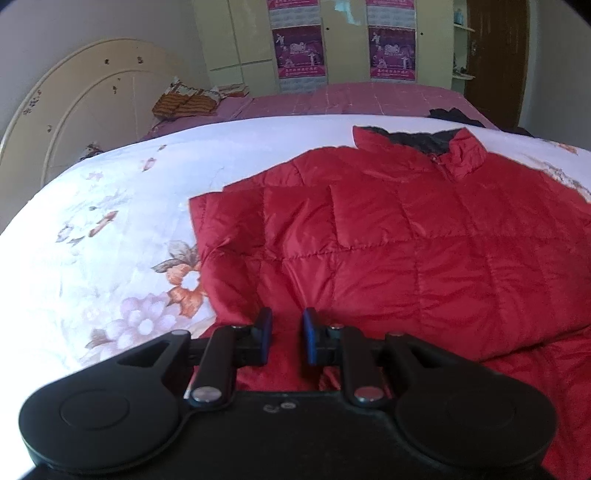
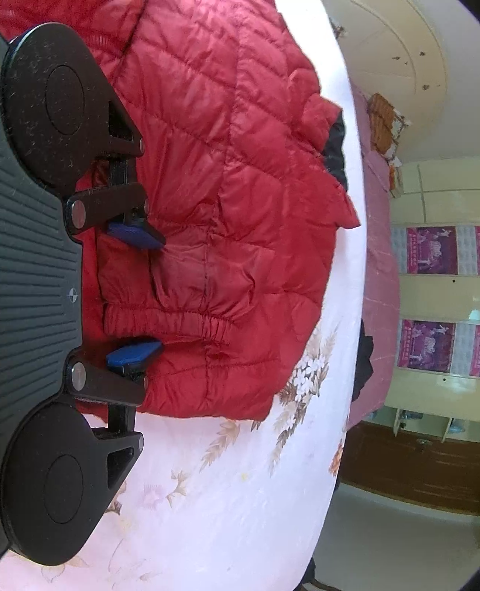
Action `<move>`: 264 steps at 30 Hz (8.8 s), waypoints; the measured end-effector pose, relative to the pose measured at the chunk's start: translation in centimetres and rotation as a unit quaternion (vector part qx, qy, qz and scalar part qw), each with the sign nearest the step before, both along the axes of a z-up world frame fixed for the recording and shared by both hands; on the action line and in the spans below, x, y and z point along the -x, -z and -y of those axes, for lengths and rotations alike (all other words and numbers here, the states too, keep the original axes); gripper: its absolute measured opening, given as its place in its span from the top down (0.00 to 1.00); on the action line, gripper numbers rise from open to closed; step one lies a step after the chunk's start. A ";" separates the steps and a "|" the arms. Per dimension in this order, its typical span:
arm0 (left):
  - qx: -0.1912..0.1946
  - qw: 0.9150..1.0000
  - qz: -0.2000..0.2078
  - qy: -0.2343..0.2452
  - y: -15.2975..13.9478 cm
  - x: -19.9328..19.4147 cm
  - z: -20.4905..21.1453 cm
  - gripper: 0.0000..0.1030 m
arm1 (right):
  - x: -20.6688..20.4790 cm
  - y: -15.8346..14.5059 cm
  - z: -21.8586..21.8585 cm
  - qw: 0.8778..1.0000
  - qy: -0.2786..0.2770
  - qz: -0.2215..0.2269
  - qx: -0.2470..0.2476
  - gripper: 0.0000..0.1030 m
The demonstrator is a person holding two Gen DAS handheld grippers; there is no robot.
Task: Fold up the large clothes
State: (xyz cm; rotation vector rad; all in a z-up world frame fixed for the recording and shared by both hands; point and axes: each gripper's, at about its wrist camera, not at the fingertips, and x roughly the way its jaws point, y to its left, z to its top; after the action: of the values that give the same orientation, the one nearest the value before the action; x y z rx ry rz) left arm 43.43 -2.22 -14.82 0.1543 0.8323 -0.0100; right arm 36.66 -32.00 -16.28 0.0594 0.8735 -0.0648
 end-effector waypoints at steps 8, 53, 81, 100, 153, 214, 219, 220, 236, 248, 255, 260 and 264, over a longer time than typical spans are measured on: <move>0.006 1.000 0.012 0.007 -2.8 4.9 -0.3 0.39 | 4.9 -3.4 0.3 0.999 -0.012 0.030 -0.032 0.35; 0.122 0.985 -0.078 0.095 0.2 27.6 -11.5 0.79 | 33.1 -1.7 -0.7 0.996 0.030 -0.042 -0.073 0.61; 0.160 0.971 0.151 0.099 -12.4 13.2 -6.7 0.92 | 15.0 -13.3 1.5 0.985 0.040 0.149 -0.071 0.91; 0.079 0.982 0.172 0.029 -8.2 -6.5 -2.0 0.92 | -8.6 -8.1 4.6 0.988 0.068 0.133 -0.028 0.91; 0.025 0.994 0.098 0.033 1.3 -11.4 2.8 0.26 | -17.9 5.6 -3.3 0.994 0.012 0.079 0.073 0.45; 0.167 0.985 0.000 -0.052 -3.7 2.9 -4.7 0.07 | 1.7 -3.1 -0.7 0.998 0.035 0.058 -0.006 0.00; 0.229 0.967 -0.041 -0.102 -2.7 5.8 -7.8 0.06 | 5.9 -3.2 0.7 0.997 0.064 0.032 -0.024 0.00; 0.245 0.962 -0.049 -0.110 -2.2 6.3 -8.3 0.06 | 6.6 -3.1 1.1 0.996 0.073 0.024 -0.033 0.00; 0.363 0.923 -0.020 -0.129 2.3 1.9 -8.2 0.10 | 4.9 0.8 5.0 0.961 0.130 0.011 -0.244 0.00; 0.326 0.936 -0.026 -0.133 1.8 1.1 -7.9 0.70 | 3.2 0.1 4.3 0.968 0.115 0.023 -0.221 0.70; 0.272 0.956 -0.027 -0.105 -0.7 2.1 -6.7 0.82 | 3.2 -1.9 3.9 0.976 0.092 0.028 -0.196 0.79; 0.236 0.968 -0.028 -0.081 -2.0 4.8 -6.5 0.82 | 5.8 -2.9 3.4 0.978 0.079 0.024 -0.191 0.79; 0.221 0.973 -0.033 -0.063 -2.5 8.0 -6.7 0.82 | 9.1 -3.1 2.9 0.979 0.077 0.016 -0.190 0.79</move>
State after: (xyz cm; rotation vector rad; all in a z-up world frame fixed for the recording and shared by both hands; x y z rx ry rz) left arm 35.42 4.44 -12.34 -0.3209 0.8849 -0.0819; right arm 27.52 -34.91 -13.19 0.4857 0.8384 -0.0412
